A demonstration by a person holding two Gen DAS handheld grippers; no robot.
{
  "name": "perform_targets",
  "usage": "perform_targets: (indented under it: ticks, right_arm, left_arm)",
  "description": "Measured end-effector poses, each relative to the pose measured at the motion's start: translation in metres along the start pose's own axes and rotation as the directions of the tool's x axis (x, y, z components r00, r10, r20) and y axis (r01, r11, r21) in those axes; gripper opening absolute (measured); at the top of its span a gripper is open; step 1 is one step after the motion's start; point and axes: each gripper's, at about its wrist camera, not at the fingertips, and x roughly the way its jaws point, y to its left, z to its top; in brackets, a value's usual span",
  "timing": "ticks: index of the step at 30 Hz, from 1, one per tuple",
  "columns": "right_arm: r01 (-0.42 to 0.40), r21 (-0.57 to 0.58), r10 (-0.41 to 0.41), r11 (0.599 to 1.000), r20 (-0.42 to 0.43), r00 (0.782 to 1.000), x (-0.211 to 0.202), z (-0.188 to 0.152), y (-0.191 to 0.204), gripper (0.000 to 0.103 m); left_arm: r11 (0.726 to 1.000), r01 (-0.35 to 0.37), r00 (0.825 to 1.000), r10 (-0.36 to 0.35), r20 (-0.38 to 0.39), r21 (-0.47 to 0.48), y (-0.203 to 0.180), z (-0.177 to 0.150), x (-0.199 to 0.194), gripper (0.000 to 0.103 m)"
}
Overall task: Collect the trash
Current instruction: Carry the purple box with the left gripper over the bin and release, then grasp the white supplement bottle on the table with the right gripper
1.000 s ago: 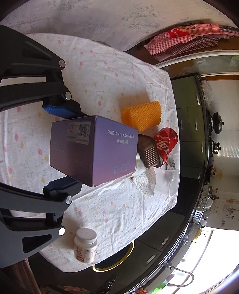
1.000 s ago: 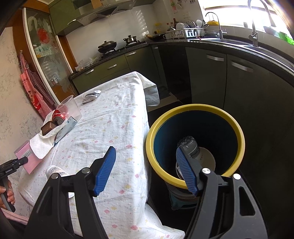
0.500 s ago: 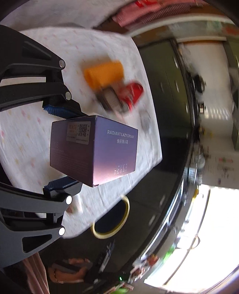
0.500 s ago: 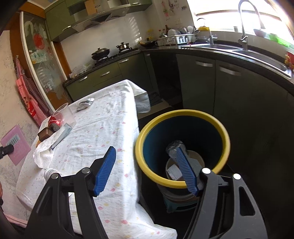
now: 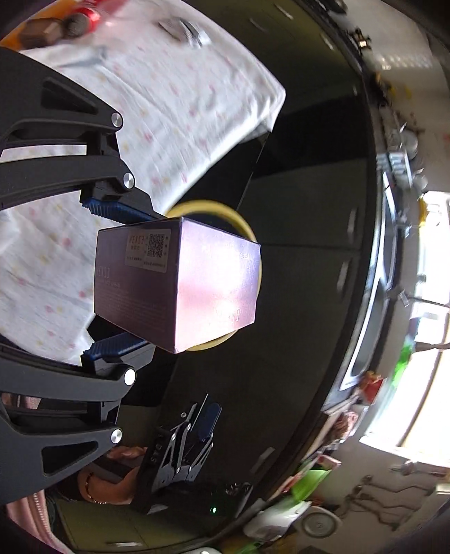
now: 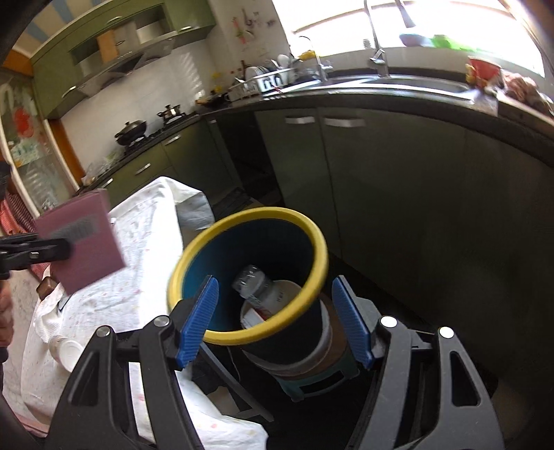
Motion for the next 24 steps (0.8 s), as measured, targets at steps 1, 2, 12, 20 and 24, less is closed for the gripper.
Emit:
perform_targets:
  ticks: [1, 2, 12, 20, 24]
  right_arm:
    - [0.004, 0.013, -0.004, 1.0, -0.004, 1.0, 0.001, -0.001, -0.006, 0.065]
    - [0.005, 0.022, -0.005, 1.0, -0.006, 1.0, 0.002, -0.002, -0.009, 0.065]
    - [-0.013, 0.039, 0.014, 0.999, -0.006, 1.0, 0.005, -0.001, -0.018, 0.068]
    - [-0.129, -0.109, 0.125, 0.986, -0.042, 0.991, 0.001, -0.007, 0.037, 0.069]
    - [-0.328, -0.294, 0.293, 0.898, -0.158, 0.943, 0.002, -0.018, 0.098, 0.069]
  left_arm:
    - [1.0, 0.011, 1.0, -0.011, -0.023, 0.013, -0.005, 0.007, 0.015, 0.055]
    - [1.0, 0.016, 0.999, -0.015, -0.044, 0.023, -0.009, 0.013, 0.028, 0.055]
    - [1.0, -0.023, 0.999, 0.023, 0.037, -0.006, -0.005, 0.03, 0.017, 0.068]
    - [0.976, -0.153, 0.951, 0.189, 0.243, -0.158, 0.035, -0.043, -0.102, 0.087]
    - [0.949, -0.194, 0.92, 0.264, 0.29, -0.248, 0.062, -0.099, -0.153, 0.091]
